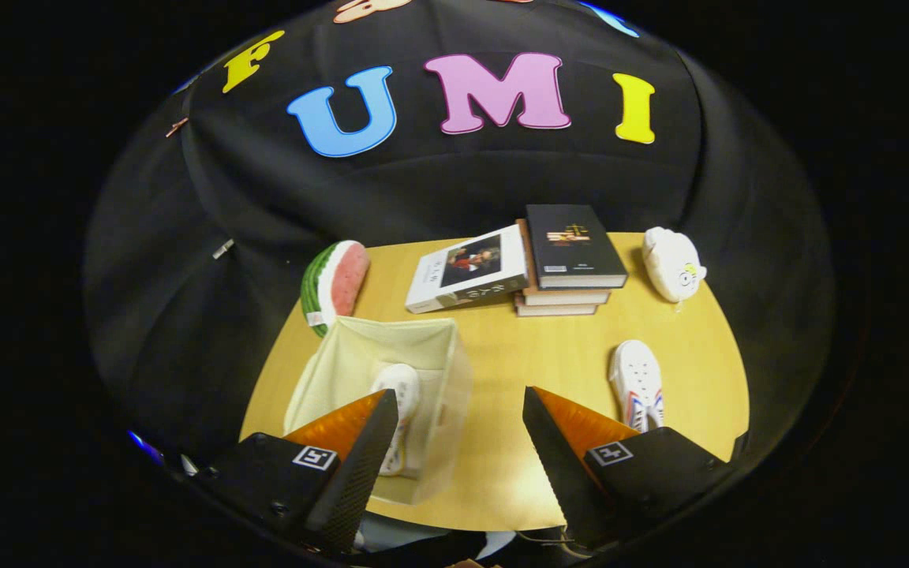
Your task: Open the storage box then place both shoes into the box .Put the left shoe in first, then the right shoe, with the right side of both shoes facing outward in a uniform manner.
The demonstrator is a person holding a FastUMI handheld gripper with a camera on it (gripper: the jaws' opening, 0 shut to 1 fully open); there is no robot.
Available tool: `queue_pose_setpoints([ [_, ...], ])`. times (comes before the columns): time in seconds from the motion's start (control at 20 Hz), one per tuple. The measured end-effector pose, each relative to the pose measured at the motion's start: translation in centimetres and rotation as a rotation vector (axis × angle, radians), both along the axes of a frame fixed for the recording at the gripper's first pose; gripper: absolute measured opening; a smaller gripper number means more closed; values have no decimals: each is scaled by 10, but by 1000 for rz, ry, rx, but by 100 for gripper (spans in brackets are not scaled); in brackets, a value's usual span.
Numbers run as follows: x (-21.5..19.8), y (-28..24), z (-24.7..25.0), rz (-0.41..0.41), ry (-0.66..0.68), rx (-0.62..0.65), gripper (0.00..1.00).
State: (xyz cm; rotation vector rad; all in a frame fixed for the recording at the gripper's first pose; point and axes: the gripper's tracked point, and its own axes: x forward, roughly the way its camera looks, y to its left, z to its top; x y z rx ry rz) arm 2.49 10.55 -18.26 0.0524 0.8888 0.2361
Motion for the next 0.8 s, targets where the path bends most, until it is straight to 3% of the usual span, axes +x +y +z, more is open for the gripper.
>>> queue_pose_setpoints([
  [0.3,4,-133,-40,-29,6,-151,99],
  [0.5,1,-206,-92,-46,83,-223,99],
  [0.8,-11,-268,-171,37,218,-312,99],
])
